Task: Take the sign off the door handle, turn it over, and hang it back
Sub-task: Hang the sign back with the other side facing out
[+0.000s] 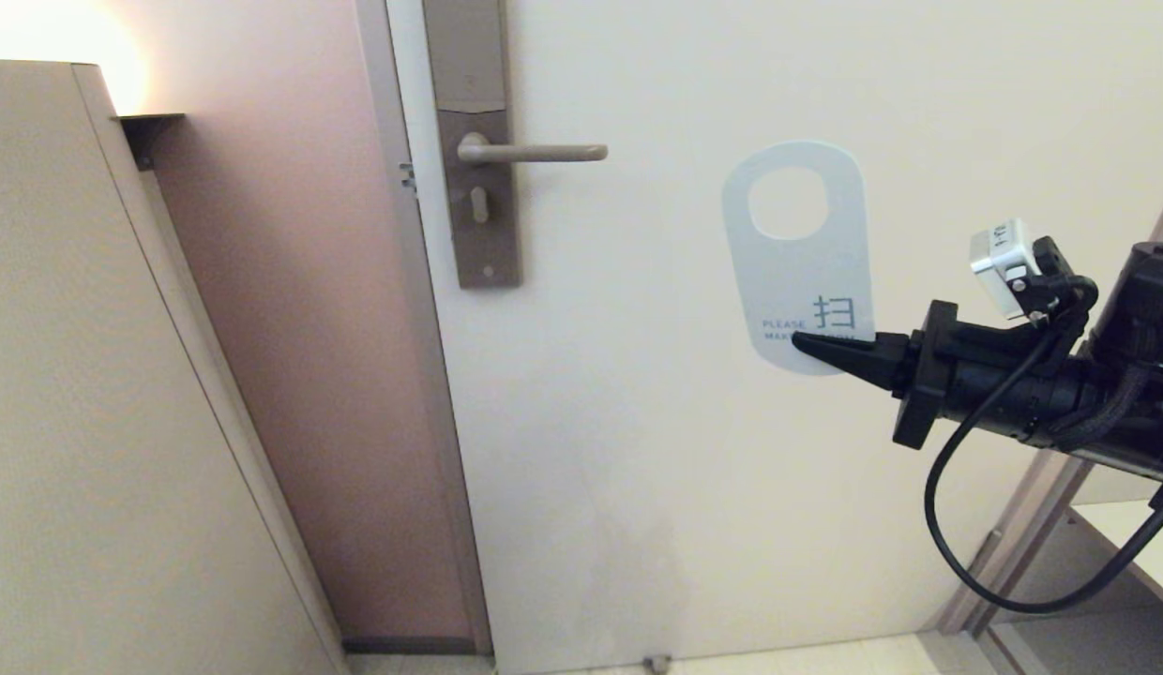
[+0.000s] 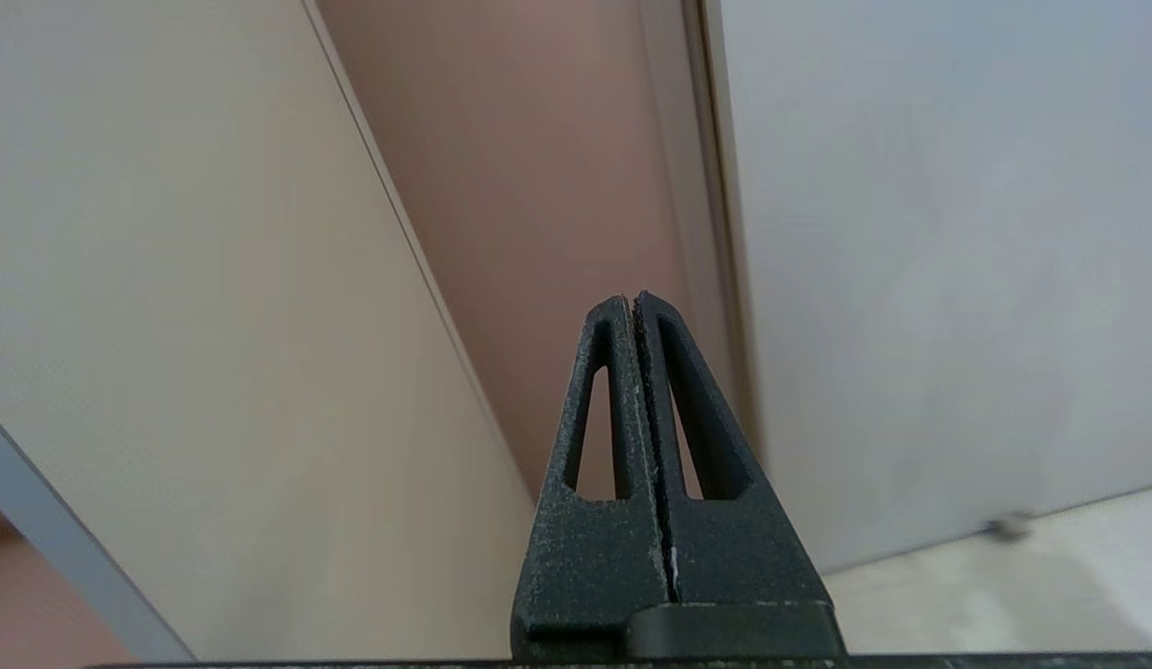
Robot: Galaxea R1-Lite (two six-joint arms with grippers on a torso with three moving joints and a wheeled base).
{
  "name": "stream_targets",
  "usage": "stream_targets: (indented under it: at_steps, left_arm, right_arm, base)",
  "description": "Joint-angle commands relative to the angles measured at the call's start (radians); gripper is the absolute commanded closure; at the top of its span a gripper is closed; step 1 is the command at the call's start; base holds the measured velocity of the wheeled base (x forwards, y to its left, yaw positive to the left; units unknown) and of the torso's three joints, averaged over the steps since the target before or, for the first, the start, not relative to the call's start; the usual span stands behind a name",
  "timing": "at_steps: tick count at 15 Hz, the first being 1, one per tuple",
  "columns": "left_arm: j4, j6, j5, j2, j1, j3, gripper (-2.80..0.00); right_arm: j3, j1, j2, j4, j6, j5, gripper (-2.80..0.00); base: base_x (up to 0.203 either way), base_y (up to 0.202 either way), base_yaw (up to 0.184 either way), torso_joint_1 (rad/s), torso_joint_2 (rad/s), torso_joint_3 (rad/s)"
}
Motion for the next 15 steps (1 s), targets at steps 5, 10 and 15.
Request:
stream_targets:
  at_steps: [5, 10, 15]
  left_arm:
    - [0.025, -0.187, 0.039, 0.001, 0.0, 0.001, 0.0]
    - [0.025, -0.191, 0.042, 0.001, 0.0, 0.001, 0.0]
    - [0.025, -0.191, 0.042, 0.001, 0.0, 0.001, 0.0]
  right_arm:
    - [-0.005, -0.004, 0.016, -0.015, 0.004, 0.003, 0.0]
    - [-0.044, -0.001, 0.035, -0.015, 0.004, 0.003, 0.0]
    - [-0.075, -0.002, 0.07, -0.015, 0.003, -0.006, 0.0]
  base:
    - [0.0, 0.0, 0.0, 0.0, 0.0, 0.0]
    - [0.0, 0.0, 0.0, 0.0, 0.0, 0.0]
    - [0.0, 0.0, 0.0, 0.0, 0.0, 0.0]
